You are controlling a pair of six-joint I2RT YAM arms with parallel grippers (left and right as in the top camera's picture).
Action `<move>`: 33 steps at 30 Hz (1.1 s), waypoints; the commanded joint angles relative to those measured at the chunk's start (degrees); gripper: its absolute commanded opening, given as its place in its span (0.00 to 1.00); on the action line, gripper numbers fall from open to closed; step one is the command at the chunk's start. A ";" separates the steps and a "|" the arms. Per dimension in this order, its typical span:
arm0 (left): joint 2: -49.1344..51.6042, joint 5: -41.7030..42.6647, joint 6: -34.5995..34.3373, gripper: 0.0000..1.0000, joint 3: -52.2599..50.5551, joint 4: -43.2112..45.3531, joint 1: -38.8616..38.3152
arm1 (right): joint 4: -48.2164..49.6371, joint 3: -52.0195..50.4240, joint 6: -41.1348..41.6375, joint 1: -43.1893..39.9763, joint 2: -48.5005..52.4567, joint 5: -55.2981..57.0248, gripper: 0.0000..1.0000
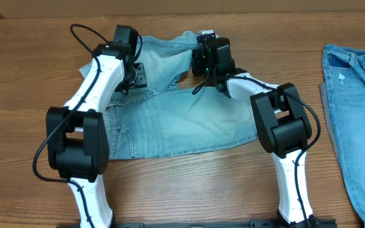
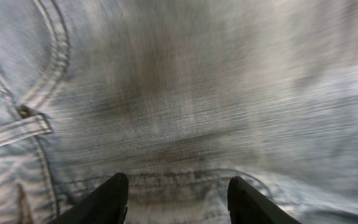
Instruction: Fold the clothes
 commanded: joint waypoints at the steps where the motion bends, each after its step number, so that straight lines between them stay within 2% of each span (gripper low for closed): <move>1: 3.43 -0.92 -0.79 0.54 -0.33 0.04 0.35 | -1.60 1.25 -0.26 -0.31 0.17 2.86 0.04; 3: 3.43 -0.90 -0.79 0.54 -0.33 0.35 0.35 | -4.76 1.22 -0.28 -0.72 0.17 9.05 0.04; 5: 3.43 -0.85 -0.76 0.55 -0.33 0.33 0.35 | -7.02 1.18 -0.26 -1.77 0.17 9.14 0.04; 6: 3.43 -0.98 -0.76 0.58 -0.33 0.37 0.35 | -7.74 1.18 -0.28 -2.12 0.17 9.16 0.04; 7: 3.43 -1.51 -0.79 0.65 -0.33 0.39 0.37 | -9.75 1.18 -0.26 -2.99 0.17 9.40 0.04; 9: 3.43 -2.45 -0.74 0.68 -0.31 0.52 0.42 | -13.88 1.22 -0.22 -4.96 0.15 9.35 0.04; 14: 3.41 -2.45 0.24 0.68 -0.31 0.61 0.39 | -33.14 2.08 -0.68 -13.18 -3.08 9.35 0.04; 17: 3.41 -2.27 4.13 0.72 0.09 0.85 0.07 | -42.03 2.60 -3.45 -17.68 -8.48 9.31 0.04; 20: 3.41 -2.25 8.90 0.75 0.68 4.20 -0.17 | -50.90 2.62 -3.91 -19.15 -13.33 9.33 0.04; 24: 3.39 0.57 11.85 0.76 2.78 5.92 -0.22 | -62.18 2.60 -3.87 -18.32 -15.04 9.14 0.04; 26: 3.13 3.39 12.55 0.77 6.84 5.66 -0.44 | -61.37 3.61 -3.87 -17.70 -15.30 9.14 0.04; 29: 1.77 6.29 12.46 0.79 10.93 5.62 -1.42 | -62.69 11.61 -3.85 -17.68 -16.31 9.14 0.04; 30: 1.66 6.58 12.20 0.79 11.96 5.68 -2.12 | -62.36 15.04 -3.87 -17.68 -16.37 9.14 0.11; 33: 1.68 6.47 11.23 0.79 11.96 3.43 -3.06 | -59.25 15.06 -3.89 -17.68 -15.91 9.11 0.13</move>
